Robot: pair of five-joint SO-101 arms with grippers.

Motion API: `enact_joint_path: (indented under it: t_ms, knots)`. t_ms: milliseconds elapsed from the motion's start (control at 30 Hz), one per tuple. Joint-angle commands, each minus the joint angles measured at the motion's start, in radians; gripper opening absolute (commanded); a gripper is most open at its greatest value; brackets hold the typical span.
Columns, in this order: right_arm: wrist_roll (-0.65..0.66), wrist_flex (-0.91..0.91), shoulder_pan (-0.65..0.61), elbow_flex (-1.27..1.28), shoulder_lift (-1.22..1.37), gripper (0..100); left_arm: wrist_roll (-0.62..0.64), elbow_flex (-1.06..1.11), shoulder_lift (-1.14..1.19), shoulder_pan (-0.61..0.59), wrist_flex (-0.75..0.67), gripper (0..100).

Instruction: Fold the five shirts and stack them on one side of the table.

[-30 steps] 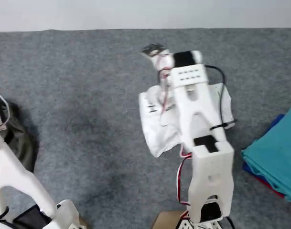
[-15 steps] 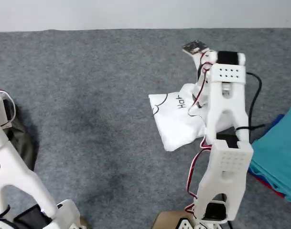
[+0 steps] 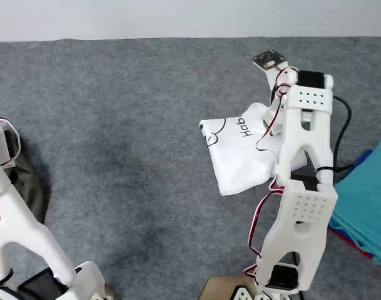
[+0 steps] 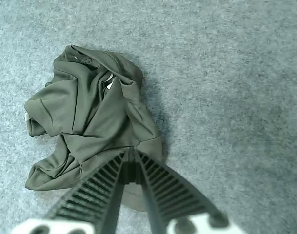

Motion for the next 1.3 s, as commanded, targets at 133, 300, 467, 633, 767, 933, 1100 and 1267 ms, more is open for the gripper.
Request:
enact_joint_path:
  t_ms: [133, 300, 467, 633, 767, 933, 1100, 1267]
  knots:
    - [0.009, -0.041, 0.044, -0.014, -0.004, 1.0, -0.006, -0.008, -0.032, 0.002, -0.014, 0]
    - [0.009, -0.067, 0.064, -0.014, -0.002, 1.0, -0.006, -0.008, -0.032, 0.002, -0.012, 0]
    - [0.009, -0.067, 0.067, -0.014, -0.004, 4.6, -0.006, -0.010, -0.032, 0.005, 0.000, 0]
    - [-0.046, -0.065, 0.067, -0.023, -0.016, 23.1, -0.006, -0.010, -0.032, 0.005, 0.000, 0]
    - [-0.133, -0.056, 0.051, -0.087, -0.048, 28.1, -0.008, -0.010, -0.032, 0.005, 0.000, 0]
    - [-0.138, 0.074, -0.001, -0.135, -0.107, 28.1, -0.008, -0.010, -0.032, 0.006, 0.000, 0]
    - [-0.140, 0.263, -0.074, -0.138, -0.143, 28.1, -0.008, -0.010, -0.032, 0.006, 0.000, 0]
    - [-0.204, 0.259, -0.088, -0.117, -0.143, 19.5, -0.008, -0.010, -0.028, 0.006, 0.000, 0]
